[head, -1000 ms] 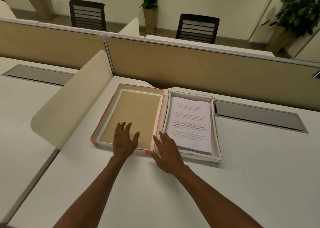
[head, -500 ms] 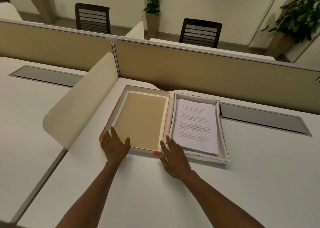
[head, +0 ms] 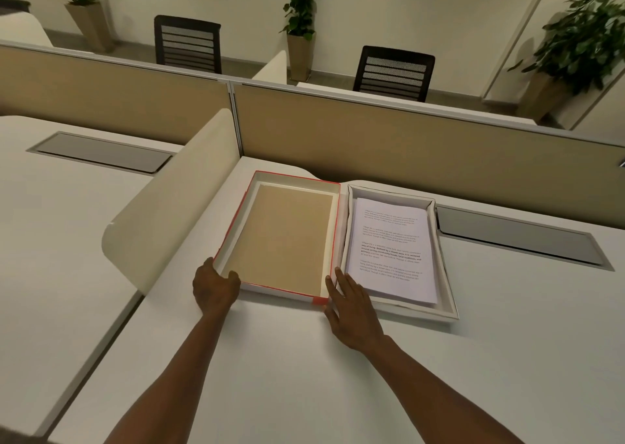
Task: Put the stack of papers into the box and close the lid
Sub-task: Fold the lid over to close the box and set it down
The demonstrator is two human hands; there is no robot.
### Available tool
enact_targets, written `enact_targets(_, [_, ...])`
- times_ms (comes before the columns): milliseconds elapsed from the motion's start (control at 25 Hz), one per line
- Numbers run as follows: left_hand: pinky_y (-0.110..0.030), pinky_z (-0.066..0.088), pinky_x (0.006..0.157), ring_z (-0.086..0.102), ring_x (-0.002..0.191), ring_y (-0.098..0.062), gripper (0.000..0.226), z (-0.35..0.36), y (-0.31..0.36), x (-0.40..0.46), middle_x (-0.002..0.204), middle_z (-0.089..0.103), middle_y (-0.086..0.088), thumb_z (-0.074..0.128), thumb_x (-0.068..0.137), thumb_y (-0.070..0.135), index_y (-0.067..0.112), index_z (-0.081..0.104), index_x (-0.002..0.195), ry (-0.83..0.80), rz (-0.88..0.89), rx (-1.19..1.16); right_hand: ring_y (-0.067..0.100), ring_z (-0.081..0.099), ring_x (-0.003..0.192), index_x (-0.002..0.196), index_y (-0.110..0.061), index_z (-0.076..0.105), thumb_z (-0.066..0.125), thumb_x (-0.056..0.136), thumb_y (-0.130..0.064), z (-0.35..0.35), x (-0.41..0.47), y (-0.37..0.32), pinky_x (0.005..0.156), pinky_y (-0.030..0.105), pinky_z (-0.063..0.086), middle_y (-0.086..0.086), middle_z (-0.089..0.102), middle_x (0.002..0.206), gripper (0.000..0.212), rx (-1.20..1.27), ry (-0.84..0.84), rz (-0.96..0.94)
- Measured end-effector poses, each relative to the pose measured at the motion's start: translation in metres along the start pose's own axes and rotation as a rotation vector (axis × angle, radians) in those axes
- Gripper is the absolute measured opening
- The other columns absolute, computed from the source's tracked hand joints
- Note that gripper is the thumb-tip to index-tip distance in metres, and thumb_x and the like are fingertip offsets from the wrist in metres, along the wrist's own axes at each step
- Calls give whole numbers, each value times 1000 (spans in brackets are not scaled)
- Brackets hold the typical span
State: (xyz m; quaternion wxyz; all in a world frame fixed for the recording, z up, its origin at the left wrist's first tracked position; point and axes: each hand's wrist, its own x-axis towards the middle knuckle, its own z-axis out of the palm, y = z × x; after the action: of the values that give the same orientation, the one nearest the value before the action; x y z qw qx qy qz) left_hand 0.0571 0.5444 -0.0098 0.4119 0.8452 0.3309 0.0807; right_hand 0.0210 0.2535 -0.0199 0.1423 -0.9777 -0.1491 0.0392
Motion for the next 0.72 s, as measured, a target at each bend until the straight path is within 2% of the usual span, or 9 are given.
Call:
enact_targets(200, [-42, 54, 92, 61, 97, -26, 57, -18, 30, -13, 124, 54, -12, 67, 77, 5, 18, 58, 131, 67, -28, -365, 31, 19, 151, 151, -10, 34, 45, 96, -28, -1, 1, -1, 120, 51, 26, 6, 22, 162, 59, 22, 29, -5])
enact_targets(320, [-32, 55, 79, 65, 88, -16, 54, -29, 49, -28, 118, 57, -2, 66, 78, 2, 28, 62, 124, 45, -5, -581, 32, 16, 151, 147, -9, 42, 51, 93, -36, -12, 8, 0, 119, 52, 25, 5, 30, 160, 61, 110, 10, 13])
enact_targets(360, [-29, 54, 74, 66, 87, -16, 53, -32, 55, -35, 111, 61, 1, 67, 79, 2, 31, 62, 123, 31, 28, -624, 31, 17, 151, 145, -10, 46, 56, 92, -41, -18, 11, -5, 120, 50, 23, 5, 35, 157, 62, 185, 36, 49])
enact_targets(440, [-25, 55, 70, 68, 91, -18, 52, -36, 66, -48, 103, 65, 5, 71, 80, 4, 33, 63, 123, 11, 115, -657, 25, 28, 147, 140, -12, 54, 65, 88, -38, -37, 18, -23, 118, 39, 27, 5, 47, 151, 59, 411, 115, 186])
enact_targets(560, [-29, 60, 80, 65, 101, -11, 54, -36, 80, -66, 117, 65, 7, 74, 81, 7, 32, 62, 128, 32, 291, -637, 15, 61, 118, 127, -16, 65, 66, 89, -40, -77, 42, -60, 101, 28, 45, 2, 67, 128, 45, 761, 224, 309])
enact_targets(720, [-36, 60, 87, 62, 111, -15, 59, -28, 96, -87, 127, 64, 1, 80, 80, 11, 18, 59, 135, 89, 514, -543, 14, 72, 89, 109, -22, 66, 63, 89, -51, -127, 76, -100, 79, 35, 62, 0, 72, 103, 36, 1109, 140, 348])
